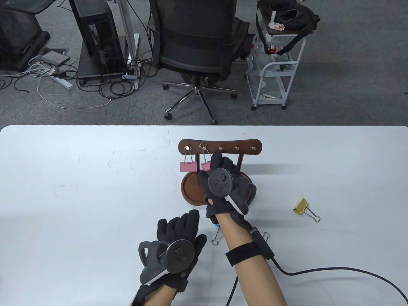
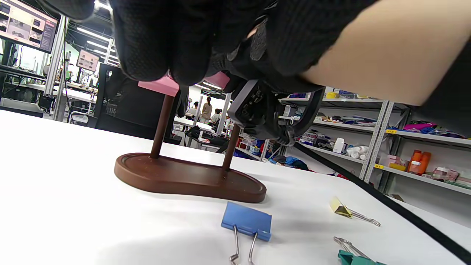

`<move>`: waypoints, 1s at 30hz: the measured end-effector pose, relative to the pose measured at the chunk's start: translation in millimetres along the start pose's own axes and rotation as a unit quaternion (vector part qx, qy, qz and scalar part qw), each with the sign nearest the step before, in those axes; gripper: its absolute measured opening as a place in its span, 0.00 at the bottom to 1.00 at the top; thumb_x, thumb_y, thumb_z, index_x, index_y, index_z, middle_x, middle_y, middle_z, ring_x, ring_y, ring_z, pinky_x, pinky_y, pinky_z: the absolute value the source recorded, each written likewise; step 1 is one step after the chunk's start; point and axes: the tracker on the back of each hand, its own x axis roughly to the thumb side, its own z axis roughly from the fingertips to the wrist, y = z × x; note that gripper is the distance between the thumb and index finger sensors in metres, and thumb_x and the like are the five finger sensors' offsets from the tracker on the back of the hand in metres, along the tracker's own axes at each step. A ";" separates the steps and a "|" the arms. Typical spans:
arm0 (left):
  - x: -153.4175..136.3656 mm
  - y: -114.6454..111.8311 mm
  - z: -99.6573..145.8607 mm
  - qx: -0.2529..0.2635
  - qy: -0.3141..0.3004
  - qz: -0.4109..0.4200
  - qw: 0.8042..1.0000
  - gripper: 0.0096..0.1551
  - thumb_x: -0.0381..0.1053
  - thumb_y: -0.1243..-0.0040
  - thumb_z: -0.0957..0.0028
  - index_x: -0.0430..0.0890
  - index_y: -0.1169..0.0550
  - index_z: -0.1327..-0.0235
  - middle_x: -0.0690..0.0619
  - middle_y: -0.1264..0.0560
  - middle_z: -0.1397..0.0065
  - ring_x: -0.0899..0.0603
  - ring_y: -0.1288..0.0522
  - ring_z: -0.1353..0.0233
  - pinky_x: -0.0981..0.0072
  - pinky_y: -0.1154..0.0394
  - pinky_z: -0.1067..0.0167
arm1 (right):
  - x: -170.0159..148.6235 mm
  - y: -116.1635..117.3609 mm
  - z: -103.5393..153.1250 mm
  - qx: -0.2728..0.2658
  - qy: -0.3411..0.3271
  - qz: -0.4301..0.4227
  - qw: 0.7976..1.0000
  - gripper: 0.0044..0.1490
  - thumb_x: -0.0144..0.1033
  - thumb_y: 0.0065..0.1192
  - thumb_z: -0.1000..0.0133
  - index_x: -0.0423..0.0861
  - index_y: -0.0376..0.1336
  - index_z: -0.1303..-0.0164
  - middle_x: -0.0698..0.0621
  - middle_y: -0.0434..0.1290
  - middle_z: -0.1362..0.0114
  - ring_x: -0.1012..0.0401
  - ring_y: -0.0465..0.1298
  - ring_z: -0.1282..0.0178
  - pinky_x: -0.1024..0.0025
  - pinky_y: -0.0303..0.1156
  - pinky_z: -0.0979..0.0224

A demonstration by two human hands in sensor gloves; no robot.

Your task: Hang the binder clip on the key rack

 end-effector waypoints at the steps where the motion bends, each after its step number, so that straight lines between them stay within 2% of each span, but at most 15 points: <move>1: 0.3 -0.2 -0.1 -0.001 -0.001 0.000 1.000 0.44 0.54 0.34 0.39 0.33 0.33 0.16 0.31 0.26 0.22 0.22 0.27 0.27 0.17 0.44 0.31 | -0.7 2.8 -0.7 0.001 0.000 0.002 1.000 0.53 0.50 0.72 0.44 0.33 0.55 0.17 0.29 0.64 0.23 0.31 0.69 0.32 0.32 0.65 0.34; 15: 3.1 -4.1 -0.8 -0.011 -0.006 0.003 1.000 0.45 0.54 0.35 0.39 0.32 0.34 0.15 0.31 0.26 0.22 0.21 0.27 0.27 0.17 0.44 0.31 | -2.4 24.3 -2.9 0.007 0.001 0.034 0.999 0.56 0.51 0.72 0.43 0.32 0.52 0.15 0.30 0.63 0.23 0.32 0.68 0.31 0.32 0.64 0.33; 30: 3.3 -5.0 -1.4 -0.017 -0.006 0.008 1.000 0.45 0.54 0.35 0.39 0.33 0.34 0.15 0.31 0.27 0.22 0.21 0.27 0.27 0.17 0.44 0.31 | -4.5 29.0 -1.3 0.014 0.000 0.049 0.999 0.55 0.51 0.70 0.41 0.32 0.51 0.15 0.28 0.63 0.22 0.31 0.68 0.31 0.32 0.64 0.33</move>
